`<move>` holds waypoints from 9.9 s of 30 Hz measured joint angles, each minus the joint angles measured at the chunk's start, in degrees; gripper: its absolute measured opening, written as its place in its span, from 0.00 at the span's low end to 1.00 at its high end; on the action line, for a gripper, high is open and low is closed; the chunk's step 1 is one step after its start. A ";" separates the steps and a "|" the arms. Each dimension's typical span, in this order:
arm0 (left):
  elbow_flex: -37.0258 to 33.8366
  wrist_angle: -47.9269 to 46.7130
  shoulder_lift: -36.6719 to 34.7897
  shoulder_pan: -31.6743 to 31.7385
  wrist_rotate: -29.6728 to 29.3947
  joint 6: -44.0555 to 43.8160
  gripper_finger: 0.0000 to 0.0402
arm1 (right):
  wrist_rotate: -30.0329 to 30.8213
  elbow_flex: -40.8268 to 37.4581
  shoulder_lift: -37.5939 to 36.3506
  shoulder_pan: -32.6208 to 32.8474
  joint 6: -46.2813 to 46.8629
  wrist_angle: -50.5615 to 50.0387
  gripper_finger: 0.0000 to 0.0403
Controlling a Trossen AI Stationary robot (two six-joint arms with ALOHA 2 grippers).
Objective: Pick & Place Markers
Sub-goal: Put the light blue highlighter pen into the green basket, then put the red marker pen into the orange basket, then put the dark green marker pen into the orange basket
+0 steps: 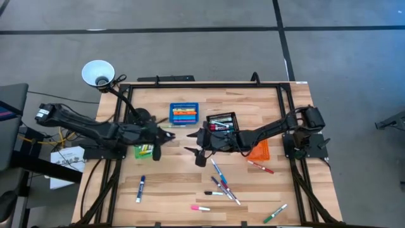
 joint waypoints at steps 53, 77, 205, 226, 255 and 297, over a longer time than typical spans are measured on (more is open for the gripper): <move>-0.85 -41.50 -5.29 2.67 6.13 -27.68 0.29 | -5.06 0.13 -0.32 0.18 1.14 -1.63 0.59; 2.58 -7.98 -5.08 1.79 4.34 0.78 0.29 | -4.62 13.27 -0.36 10.58 41.54 -75.02 0.59; 2.54 -3.46 -1.39 9.20 5.94 -2.54 0.29 | -10.84 -5.24 -10.27 0.77 87.68 -90.77 0.13; 2.54 -3.46 -1.41 9.20 8.93 -2.54 0.29 | -27.32 0.48 -10.90 1.44 65.49 -92.31 0.35; 2.54 -3.46 -1.39 9.18 8.93 -2.99 0.29 | -28.63 8.83 3.98 47.12 62.65 -71.07 0.46; 2.54 -3.46 -1.39 9.20 8.91 -5.32 0.29 | -7.89 11.10 -0.89 29.78 58.12 -89.61 0.05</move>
